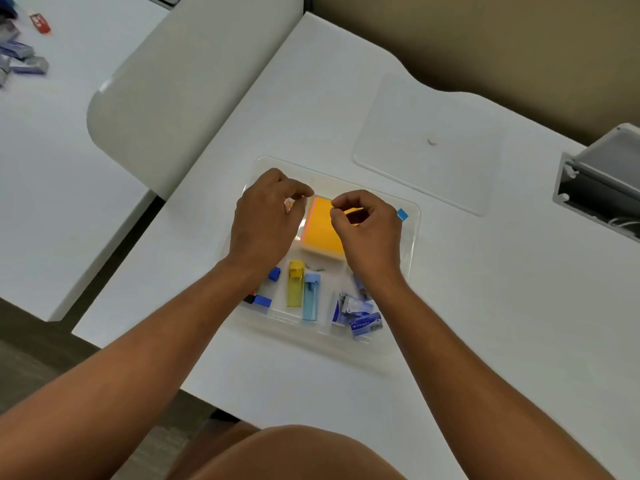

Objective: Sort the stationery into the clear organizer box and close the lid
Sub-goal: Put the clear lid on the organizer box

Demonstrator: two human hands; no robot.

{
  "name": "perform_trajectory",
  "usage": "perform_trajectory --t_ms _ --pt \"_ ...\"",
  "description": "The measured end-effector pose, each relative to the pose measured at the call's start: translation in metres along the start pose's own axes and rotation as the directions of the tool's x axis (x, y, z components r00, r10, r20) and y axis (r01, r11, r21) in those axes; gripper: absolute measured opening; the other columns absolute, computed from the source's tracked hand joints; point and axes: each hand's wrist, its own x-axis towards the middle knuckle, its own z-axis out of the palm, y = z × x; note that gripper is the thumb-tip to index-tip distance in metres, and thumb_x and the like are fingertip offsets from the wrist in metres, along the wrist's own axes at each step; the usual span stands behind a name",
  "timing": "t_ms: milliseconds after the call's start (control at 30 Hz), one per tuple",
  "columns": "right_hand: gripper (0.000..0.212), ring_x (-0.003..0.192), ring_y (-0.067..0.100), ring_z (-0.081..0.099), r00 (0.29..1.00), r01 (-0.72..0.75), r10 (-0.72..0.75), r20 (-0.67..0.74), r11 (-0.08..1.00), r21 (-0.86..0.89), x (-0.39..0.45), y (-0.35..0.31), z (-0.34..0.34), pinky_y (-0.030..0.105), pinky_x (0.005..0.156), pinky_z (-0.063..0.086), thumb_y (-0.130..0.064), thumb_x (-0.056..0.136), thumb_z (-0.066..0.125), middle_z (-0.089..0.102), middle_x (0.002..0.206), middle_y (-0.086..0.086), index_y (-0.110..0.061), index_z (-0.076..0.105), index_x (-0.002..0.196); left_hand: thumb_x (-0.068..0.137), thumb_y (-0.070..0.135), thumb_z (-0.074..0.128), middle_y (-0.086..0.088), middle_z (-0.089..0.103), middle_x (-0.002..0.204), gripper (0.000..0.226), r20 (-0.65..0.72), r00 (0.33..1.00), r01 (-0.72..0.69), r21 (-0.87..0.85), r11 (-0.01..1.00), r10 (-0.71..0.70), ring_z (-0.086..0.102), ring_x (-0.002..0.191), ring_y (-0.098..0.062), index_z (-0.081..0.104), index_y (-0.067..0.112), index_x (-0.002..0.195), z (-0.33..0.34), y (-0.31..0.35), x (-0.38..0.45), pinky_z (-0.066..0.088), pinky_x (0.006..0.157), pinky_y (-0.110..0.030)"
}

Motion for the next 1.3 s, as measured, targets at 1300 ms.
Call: perform_trajectory --t_ms 1300 --pt "0.061 0.108 0.022 0.055 0.671 -0.576 0.698 -0.251 0.703 0.417 0.184 0.105 -0.182 0.037 0.094 0.045 -0.038 0.096 0.066 0.055 0.141 0.006 -0.021 0.045 0.15 0.105 0.008 0.052 -0.008 0.068 0.109 0.024 0.48 0.785 0.618 -0.557 0.554 -0.393 0.074 0.1 -0.02 0.067 0.011 0.124 0.137 0.069 0.193 0.057 0.095 -0.033"
